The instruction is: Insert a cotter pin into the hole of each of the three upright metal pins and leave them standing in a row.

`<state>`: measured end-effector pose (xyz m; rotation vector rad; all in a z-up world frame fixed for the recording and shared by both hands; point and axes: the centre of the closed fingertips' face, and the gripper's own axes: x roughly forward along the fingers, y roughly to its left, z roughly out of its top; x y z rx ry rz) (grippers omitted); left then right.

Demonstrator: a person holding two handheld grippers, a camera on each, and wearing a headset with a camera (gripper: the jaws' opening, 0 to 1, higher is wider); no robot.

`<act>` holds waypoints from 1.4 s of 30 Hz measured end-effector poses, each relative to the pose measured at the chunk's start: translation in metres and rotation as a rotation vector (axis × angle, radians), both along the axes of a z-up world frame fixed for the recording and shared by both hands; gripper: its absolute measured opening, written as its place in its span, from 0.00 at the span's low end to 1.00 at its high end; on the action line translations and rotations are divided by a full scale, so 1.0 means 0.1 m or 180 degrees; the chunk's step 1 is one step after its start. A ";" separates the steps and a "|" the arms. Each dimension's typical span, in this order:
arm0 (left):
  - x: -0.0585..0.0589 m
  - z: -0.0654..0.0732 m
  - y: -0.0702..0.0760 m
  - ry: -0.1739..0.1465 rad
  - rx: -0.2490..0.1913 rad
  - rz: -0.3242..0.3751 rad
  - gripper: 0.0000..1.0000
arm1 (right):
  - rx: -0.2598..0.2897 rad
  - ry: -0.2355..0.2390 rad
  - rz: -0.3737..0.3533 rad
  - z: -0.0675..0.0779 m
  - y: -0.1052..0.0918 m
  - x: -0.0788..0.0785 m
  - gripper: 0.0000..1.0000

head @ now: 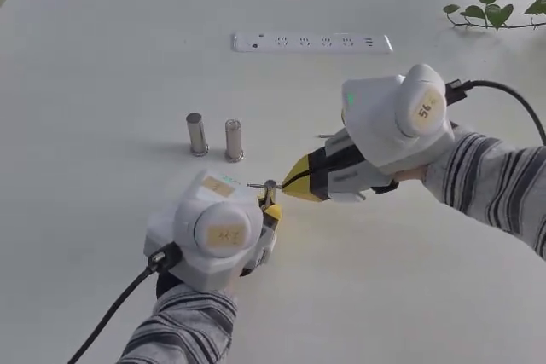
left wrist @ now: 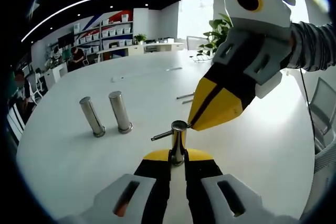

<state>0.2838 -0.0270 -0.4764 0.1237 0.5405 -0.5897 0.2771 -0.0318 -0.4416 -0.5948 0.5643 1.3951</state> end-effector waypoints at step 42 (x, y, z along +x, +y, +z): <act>0.24 0.13 0.61 -0.0042 0.0155 0.0125 0.04 | 0.0486 0.0386 -0.1250 -0.04 -0.29 0.25 0.18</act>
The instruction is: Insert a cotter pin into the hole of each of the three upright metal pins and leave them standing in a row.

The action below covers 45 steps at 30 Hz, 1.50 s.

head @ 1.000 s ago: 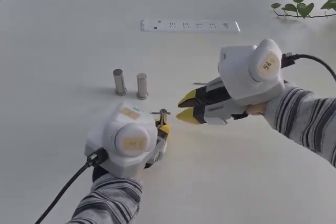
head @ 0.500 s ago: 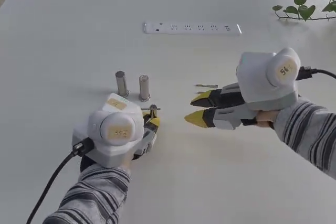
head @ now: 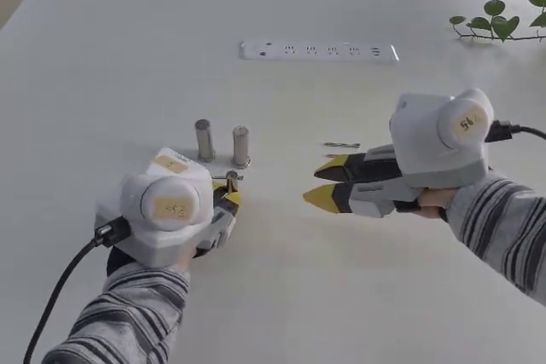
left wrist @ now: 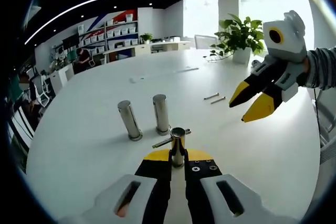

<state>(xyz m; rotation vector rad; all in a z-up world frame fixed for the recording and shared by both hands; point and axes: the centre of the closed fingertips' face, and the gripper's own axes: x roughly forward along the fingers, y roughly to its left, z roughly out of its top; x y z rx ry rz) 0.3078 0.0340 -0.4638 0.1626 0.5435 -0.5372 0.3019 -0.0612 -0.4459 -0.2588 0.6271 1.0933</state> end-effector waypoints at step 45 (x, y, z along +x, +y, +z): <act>0.00 -0.19 0.36 -0.0007 0.0274 -0.0189 0.09 | -0.0040 0.0030 -0.0014 -0.07 0.12 -0.05 0.21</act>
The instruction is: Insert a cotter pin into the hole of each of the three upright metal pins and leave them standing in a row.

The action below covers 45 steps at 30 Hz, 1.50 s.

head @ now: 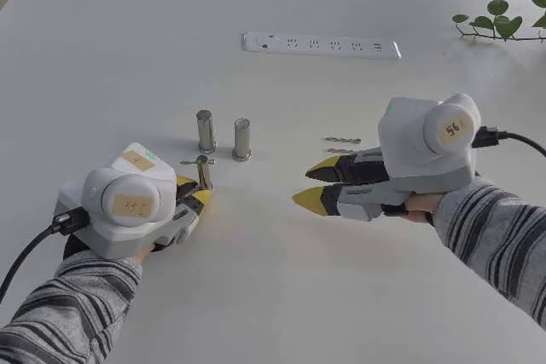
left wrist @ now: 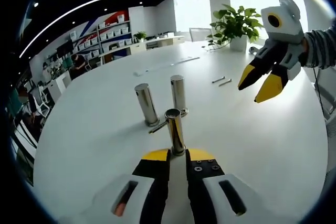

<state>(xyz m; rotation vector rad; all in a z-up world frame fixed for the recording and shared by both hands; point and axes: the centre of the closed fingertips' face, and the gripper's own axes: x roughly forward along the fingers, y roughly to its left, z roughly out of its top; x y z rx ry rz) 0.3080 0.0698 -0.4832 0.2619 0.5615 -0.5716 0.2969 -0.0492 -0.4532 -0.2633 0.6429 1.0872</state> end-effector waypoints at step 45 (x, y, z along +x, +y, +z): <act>-0.55 0.56 0.06 -0.0009 -0.0550 0.0223 0.86 | 0.0399 -0.0180 -0.0825 -0.13 0.71 0.81 0.14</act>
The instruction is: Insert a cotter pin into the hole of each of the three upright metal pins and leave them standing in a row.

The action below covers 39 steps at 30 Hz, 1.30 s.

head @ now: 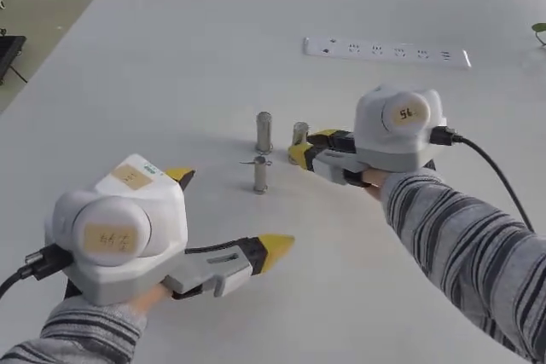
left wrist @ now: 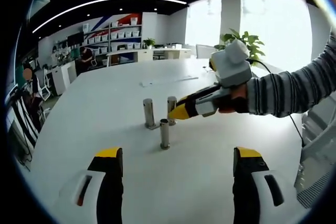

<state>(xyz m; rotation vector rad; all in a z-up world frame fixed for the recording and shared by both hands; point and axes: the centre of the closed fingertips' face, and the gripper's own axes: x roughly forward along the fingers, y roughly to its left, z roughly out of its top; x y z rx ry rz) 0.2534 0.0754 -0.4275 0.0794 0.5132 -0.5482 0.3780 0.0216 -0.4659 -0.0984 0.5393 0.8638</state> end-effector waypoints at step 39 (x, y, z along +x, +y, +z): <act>-0.21 0.07 -0.09 0.0004 0.0091 -0.0164 0.85 | -0.0360 -0.0331 0.0938 0.14 -0.12 -0.68 0.08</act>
